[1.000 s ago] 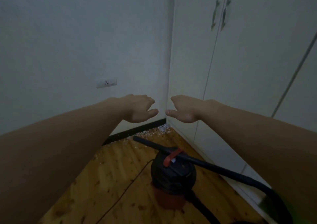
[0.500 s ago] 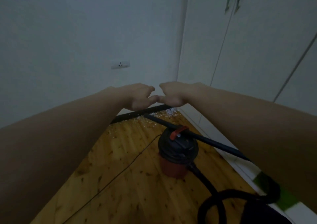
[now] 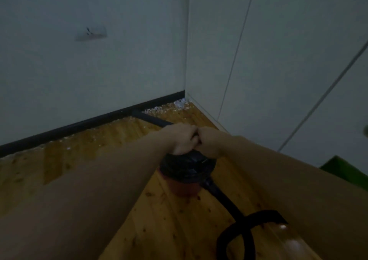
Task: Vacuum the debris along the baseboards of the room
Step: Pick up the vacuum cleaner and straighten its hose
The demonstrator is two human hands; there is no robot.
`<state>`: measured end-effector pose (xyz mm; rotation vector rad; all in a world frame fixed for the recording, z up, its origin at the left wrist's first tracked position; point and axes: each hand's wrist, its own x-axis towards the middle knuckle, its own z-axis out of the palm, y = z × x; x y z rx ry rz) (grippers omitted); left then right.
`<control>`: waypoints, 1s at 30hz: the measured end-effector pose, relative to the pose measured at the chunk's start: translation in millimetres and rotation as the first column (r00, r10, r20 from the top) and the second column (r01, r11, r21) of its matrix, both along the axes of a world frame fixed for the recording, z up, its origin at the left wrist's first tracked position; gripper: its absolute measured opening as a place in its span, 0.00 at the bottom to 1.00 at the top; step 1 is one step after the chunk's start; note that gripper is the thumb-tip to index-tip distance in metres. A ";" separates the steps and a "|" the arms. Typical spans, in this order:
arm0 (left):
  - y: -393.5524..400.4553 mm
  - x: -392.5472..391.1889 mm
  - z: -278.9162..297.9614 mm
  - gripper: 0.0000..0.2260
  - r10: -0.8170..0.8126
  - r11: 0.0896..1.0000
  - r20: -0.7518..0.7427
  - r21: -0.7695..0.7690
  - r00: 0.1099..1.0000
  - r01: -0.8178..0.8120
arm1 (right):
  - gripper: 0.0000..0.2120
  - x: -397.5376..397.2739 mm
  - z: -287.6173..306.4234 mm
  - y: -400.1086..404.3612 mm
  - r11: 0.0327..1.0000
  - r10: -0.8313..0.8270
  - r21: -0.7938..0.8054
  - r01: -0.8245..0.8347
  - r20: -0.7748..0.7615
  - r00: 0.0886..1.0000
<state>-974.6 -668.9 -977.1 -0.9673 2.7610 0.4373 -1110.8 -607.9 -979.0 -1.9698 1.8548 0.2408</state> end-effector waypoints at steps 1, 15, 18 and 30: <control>-13.8 -9.9 -19.1 0.13 -0.008 1.000 -0.003 0.003 1.000 0.008 | 0.15 -9.9 -19.4 -11.4 1.000 -0.021 -0.020 0.021 -0.001 1.000; -88.4 -67.1 -142.1 0.15 0.100 0.925 -0.072 -0.360 0.992 -0.120 | 0.38 -61.7 -159.0 -78.4 0.907 -0.263 -0.325 0.268 0.059 0.963; -89.8 -68.7 -146.6 0.17 0.098 0.914 -0.082 -0.387 0.992 -0.122 | 0.40 -63.2 -161.9 -74.9 0.883 -0.248 -0.408 0.231 0.012 0.969; -18.9 -29.0 -147.1 0.19 0.119 0.897 -0.026 -0.426 0.993 -0.118 | 0.31 -27.7 -164.4 -4.4 0.858 -0.165 -0.476 0.192 0.097 0.981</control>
